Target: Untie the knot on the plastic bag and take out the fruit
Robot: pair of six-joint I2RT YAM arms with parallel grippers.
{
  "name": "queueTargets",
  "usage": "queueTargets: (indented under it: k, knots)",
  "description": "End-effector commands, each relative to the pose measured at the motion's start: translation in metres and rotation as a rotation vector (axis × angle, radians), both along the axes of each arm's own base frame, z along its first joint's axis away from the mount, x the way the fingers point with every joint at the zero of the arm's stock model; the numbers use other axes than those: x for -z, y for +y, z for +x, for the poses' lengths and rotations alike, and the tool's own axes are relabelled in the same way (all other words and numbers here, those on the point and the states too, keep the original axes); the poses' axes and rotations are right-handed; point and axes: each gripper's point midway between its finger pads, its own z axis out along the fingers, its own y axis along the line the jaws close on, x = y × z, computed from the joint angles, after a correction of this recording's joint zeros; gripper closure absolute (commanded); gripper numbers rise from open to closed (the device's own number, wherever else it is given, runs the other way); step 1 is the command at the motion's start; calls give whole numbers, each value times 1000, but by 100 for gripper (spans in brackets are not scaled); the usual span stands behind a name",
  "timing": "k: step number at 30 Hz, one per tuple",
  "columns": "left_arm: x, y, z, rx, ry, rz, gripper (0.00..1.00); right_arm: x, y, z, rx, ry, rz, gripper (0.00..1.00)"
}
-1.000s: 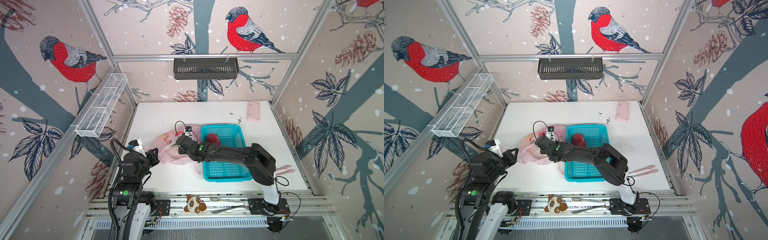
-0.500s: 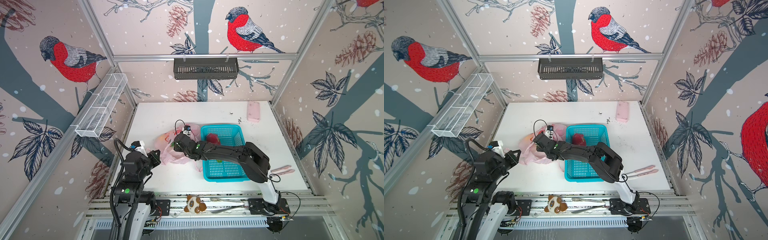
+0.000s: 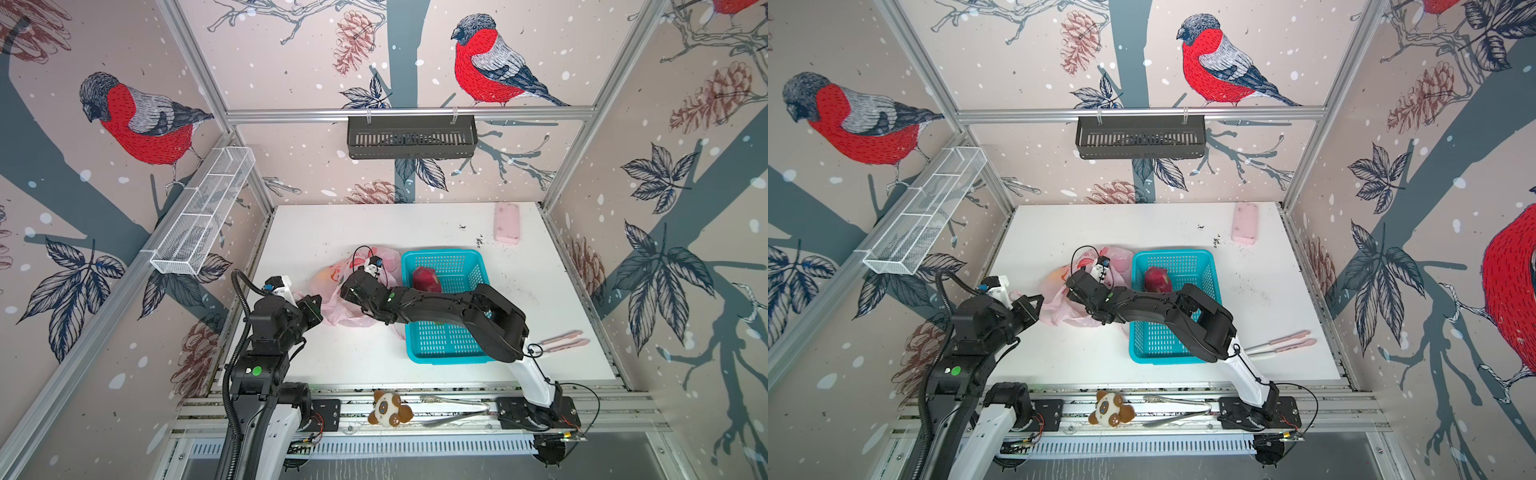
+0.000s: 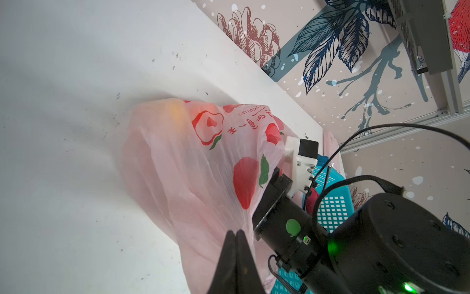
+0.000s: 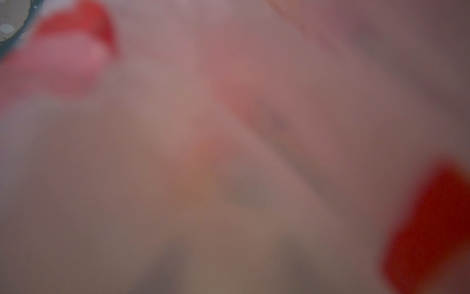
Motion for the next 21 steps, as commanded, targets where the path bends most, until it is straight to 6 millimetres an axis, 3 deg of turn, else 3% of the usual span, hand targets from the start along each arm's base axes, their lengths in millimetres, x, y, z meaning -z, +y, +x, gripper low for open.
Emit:
queueTargets:
  k: [1, 12, 21]
  knots:
    - [-7, -5, 3, 28, -32, -7, 100, -4, 2, 11, 71, 7, 76, 41]
    - [-7, -14, -6, 77, -10, -11, 100, 1, 2, 28, 168, 28, 142, 42]
    - [-3, -17, -9, 94, 0, -12, 100, 22, -4, 37, 215, 89, 183, 42]
